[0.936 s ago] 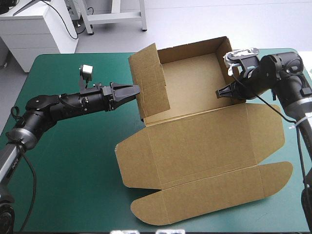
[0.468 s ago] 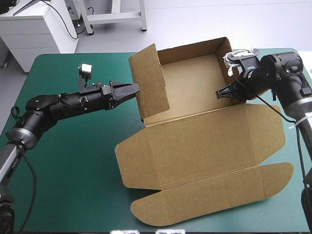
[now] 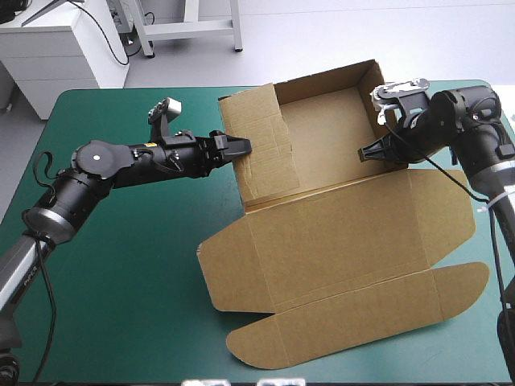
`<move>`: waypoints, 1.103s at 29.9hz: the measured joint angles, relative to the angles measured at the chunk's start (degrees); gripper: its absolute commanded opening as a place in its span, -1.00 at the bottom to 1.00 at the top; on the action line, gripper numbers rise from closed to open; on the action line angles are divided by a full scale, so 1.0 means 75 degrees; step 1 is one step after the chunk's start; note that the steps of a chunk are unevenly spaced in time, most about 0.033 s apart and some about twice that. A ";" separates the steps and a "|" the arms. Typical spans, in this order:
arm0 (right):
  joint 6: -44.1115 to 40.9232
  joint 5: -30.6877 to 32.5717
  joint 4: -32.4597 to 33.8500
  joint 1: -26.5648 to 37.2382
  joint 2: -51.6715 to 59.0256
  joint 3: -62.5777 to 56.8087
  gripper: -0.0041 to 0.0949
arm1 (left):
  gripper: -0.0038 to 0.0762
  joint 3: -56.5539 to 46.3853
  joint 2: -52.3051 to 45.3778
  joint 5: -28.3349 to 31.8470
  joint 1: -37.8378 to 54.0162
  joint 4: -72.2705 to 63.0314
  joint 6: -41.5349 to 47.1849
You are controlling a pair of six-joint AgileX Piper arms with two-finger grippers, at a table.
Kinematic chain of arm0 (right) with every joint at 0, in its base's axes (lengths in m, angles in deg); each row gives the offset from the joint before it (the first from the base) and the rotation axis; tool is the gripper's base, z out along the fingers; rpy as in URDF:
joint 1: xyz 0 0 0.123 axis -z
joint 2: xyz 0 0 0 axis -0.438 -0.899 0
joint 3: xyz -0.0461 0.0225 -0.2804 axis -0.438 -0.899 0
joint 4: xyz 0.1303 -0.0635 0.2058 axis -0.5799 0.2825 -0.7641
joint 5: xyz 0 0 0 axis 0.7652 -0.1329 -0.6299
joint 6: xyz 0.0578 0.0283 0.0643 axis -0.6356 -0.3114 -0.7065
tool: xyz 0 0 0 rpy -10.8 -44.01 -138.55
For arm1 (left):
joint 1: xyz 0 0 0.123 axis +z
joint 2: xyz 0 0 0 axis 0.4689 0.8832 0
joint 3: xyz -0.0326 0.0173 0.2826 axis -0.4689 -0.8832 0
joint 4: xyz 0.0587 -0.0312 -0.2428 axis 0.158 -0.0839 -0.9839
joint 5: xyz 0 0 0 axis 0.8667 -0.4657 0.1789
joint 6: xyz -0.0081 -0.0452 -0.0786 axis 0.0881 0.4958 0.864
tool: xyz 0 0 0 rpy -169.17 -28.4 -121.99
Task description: Fold the box
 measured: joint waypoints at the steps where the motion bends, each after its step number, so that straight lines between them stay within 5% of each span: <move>1: 0.0000 0.0000 0.0008 -0.0007 0.0000 0.0000 -0.92 | 0.23 0.0108 0.0001 0.0116 -0.0163 0.0580 0.0445; 10: -0.0338 -0.0439 0.0549 -0.0879 0.0112 0.0000 -0.92 | 0.23 0.0271 -0.0008 0.0167 -0.1280 0.5583 0.5049; 16: -0.1192 -0.0572 0.1847 -0.1801 0.0171 0.0000 -0.92 | 0.23 0.0271 -0.0008 0.0152 -0.1357 0.6202 0.5646; 23: -0.1523 -0.0579 0.2313 -0.2074 0.0179 0.0000 -0.92 | 0.19 0.0271 -0.0008 0.0061 -0.1357 0.6316 0.5879; 26: -0.1550 -0.0542 0.2352 -0.2074 0.0179 0.0000 -0.92 | -0.28 0.0271 -0.0008 0.0061 -0.1366 0.6352 0.5982; 28: -0.1586 -0.0511 0.2398 -0.2074 0.0179 0.0000 -0.92 | -0.91 0.0271 -0.0008 0.0068 -0.1366 0.6423 0.6020; 33: -0.1696 -0.0487 0.2546 -0.2074 0.0214 0.0000 -0.92 | -0.93 0.0262 0.0018 0.0108 -0.1366 0.6730 0.6430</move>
